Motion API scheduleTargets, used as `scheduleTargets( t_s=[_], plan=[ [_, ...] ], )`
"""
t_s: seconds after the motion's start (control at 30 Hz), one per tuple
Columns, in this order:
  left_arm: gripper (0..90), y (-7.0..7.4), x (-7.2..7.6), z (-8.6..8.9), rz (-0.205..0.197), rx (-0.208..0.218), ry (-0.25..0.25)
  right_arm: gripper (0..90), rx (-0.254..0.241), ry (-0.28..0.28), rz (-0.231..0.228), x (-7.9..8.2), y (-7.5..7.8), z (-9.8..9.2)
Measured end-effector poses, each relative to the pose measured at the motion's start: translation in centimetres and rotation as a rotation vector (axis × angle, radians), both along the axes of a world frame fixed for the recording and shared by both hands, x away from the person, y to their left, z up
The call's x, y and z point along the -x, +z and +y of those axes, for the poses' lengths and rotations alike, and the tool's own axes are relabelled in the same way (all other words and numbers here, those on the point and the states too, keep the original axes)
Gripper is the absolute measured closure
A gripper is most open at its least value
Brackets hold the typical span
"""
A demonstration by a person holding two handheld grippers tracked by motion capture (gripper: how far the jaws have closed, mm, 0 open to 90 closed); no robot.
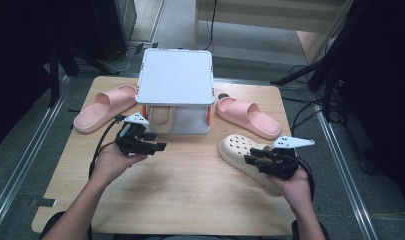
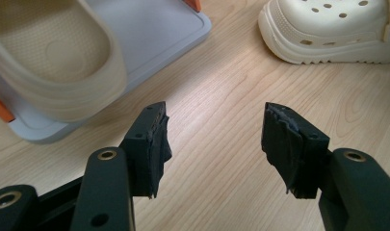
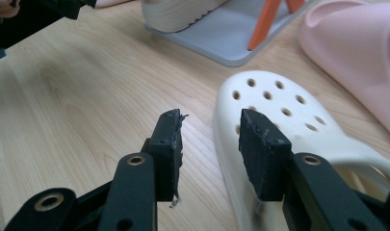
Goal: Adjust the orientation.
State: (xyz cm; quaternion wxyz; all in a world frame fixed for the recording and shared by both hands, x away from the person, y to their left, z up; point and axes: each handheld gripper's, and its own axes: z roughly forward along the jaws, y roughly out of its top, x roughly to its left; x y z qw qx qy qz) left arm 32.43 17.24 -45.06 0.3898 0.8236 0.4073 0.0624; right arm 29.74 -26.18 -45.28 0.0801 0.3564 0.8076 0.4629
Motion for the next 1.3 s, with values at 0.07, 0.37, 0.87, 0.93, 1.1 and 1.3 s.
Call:
scheduleTargets(
  t_s=[0.07, 0.37, 0.87, 0.93, 1.1, 1.3],
  plan=[
    [42.6, 0.0, -0.2, -0.3, 0.000, -0.007, -0.011, 61.1, -0.006, -0.021, -0.006, 0.6, 0.2, -0.8],
    [42.7, -0.4, -1.2, -1.5, 0.012, -0.025, -0.058, 58.8, 0.030, -0.095, 0.004, 1.7, -0.3, -2.9],
    [42.5, -0.3, -1.4, -1.7, -0.011, -0.028, -0.061, 65.6, 0.104, -0.056, 0.112, -0.7, -3.5, -0.1],
    [42.4, -0.3, -1.4, -1.7, -0.008, -0.032, -0.060, 72.9, 0.106, -0.061, 0.125, -1.0, -3.7, 0.0],
    [42.2, -0.4, -1.2, -1.2, -0.014, -0.029, -0.049, 77.7, 0.090, -0.071, 0.146, -1.3, -3.3, -0.2],
    [41.9, -0.4, -0.8, -0.6, -0.015, -0.030, -0.031, 77.8, 0.009, -0.057, 0.149, -1.1, -1.9, 0.5]
  ],
)
